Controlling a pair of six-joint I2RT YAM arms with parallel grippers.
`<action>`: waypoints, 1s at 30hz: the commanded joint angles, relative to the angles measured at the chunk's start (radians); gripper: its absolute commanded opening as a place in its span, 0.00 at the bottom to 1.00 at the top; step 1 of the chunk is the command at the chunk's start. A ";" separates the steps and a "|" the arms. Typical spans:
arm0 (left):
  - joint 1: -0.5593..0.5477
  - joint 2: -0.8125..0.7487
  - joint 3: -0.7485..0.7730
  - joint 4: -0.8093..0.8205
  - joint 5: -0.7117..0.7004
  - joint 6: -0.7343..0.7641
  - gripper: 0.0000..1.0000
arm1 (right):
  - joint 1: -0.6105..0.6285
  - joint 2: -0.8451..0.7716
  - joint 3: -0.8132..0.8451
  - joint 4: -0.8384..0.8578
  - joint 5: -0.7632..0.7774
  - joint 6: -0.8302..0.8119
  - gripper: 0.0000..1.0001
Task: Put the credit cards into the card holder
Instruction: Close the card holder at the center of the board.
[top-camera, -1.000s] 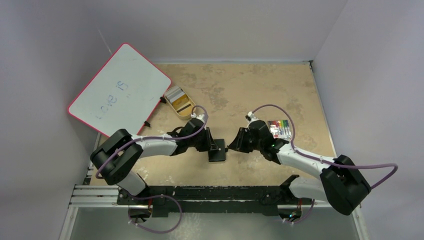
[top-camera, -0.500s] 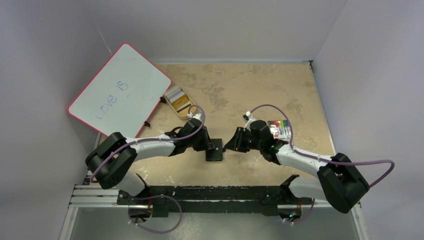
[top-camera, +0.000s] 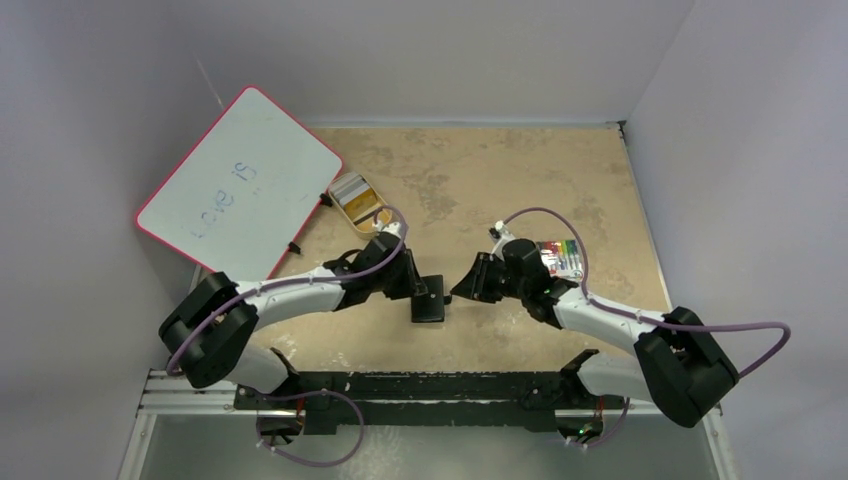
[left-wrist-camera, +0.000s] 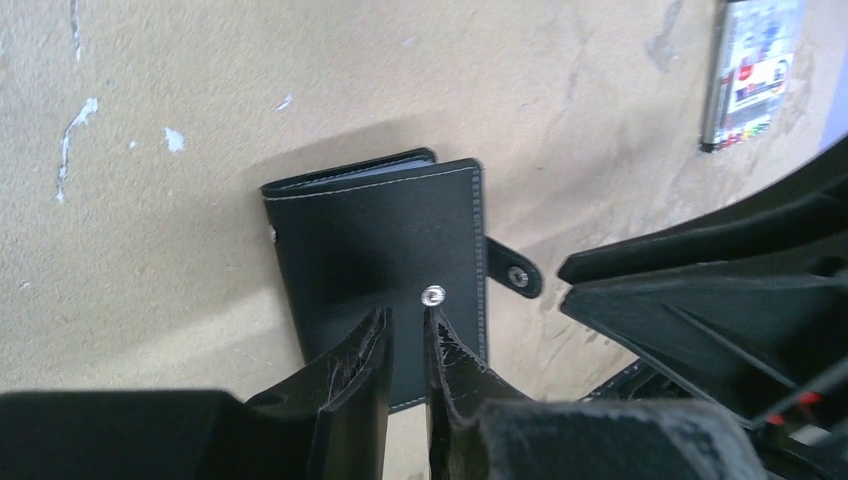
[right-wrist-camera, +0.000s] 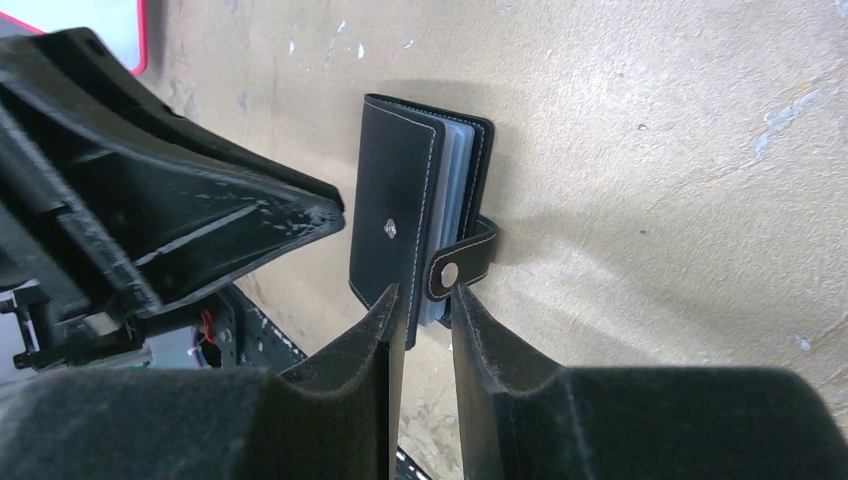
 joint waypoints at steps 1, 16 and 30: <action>0.001 -0.046 0.071 -0.049 -0.025 0.043 0.17 | -0.012 -0.019 0.009 0.008 0.011 -0.022 0.25; -0.001 0.124 0.069 -0.042 0.002 0.107 0.15 | -0.015 0.125 -0.027 0.160 -0.096 -0.018 0.24; -0.001 0.104 0.051 -0.047 -0.026 0.097 0.15 | -0.015 0.182 -0.014 0.262 -0.133 0.005 0.25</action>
